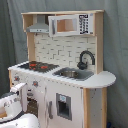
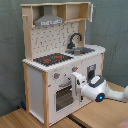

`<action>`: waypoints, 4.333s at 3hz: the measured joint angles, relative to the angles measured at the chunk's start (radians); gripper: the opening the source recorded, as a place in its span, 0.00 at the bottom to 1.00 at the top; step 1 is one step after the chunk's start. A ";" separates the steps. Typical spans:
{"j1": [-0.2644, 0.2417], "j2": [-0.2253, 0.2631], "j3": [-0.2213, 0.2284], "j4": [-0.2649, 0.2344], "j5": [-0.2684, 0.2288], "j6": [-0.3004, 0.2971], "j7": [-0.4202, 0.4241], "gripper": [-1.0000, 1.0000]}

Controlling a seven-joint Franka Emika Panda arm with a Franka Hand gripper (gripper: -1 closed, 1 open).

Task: Play with the kitchen

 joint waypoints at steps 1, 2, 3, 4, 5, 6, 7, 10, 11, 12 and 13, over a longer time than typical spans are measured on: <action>0.067 0.004 0.005 -0.009 -0.005 -0.090 -0.004 0.00; 0.134 0.019 0.018 -0.017 -0.005 -0.166 -0.002 0.00; 0.200 0.029 0.032 -0.015 -0.004 -0.241 0.008 0.00; 0.254 0.040 0.049 0.010 -0.001 -0.324 0.016 0.00; 0.283 0.039 0.062 0.053 -0.004 -0.412 0.010 0.00; 0.285 0.039 0.061 0.053 -0.004 -0.418 0.008 1.00; 0.330 0.039 0.055 0.053 -0.004 -0.500 -0.008 1.00; 0.428 0.040 -0.033 0.138 -0.004 -0.543 -0.307 1.00; 0.440 0.041 -0.060 0.145 -0.004 -0.545 -0.418 1.00; 0.445 0.045 -0.082 0.142 -0.004 -0.545 -0.519 1.00; 0.444 0.054 -0.103 0.136 -0.004 -0.545 -0.645 1.00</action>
